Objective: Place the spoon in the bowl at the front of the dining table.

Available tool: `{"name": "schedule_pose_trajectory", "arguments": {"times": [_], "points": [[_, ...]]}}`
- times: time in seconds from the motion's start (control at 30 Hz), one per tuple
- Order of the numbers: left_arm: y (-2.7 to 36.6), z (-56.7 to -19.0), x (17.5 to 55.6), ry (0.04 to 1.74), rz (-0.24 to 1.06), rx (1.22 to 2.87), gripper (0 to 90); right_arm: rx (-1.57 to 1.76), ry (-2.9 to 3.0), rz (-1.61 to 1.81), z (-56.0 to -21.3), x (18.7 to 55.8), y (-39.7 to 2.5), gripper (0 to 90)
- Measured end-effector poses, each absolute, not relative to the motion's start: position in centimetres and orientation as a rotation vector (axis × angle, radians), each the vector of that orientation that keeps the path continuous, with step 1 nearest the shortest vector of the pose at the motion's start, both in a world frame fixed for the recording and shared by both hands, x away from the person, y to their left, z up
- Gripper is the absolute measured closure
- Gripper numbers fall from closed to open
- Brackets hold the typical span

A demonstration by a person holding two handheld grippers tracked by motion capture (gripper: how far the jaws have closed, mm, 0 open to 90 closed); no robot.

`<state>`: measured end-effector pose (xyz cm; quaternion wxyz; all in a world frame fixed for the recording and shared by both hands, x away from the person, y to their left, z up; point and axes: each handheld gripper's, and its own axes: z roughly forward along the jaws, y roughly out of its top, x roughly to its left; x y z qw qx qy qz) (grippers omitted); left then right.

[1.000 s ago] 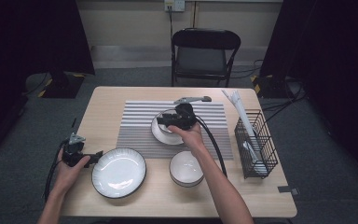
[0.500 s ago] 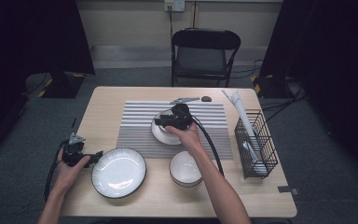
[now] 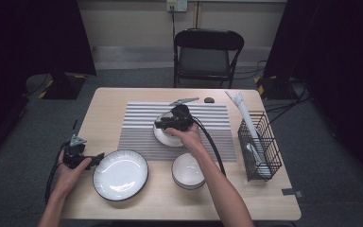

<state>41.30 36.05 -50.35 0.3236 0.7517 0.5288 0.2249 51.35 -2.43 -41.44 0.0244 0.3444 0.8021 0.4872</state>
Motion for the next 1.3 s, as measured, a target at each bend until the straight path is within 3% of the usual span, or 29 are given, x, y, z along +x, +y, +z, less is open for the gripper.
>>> {"name": "schedule_pose_trajectory", "arguments": {"times": [0.53,1.3], "points": [[36.1,-50.4,41.3,1.386,0.589,1.973,5.3,1.123,2.477,1.508,-42.0,52.3,-2.4,59.4],[36.1,-50.3,41.3,1.386,0.590,1.973,5.3,1.176,2.527,1.471,-42.5,52.5,-2.1,45.7]]}}
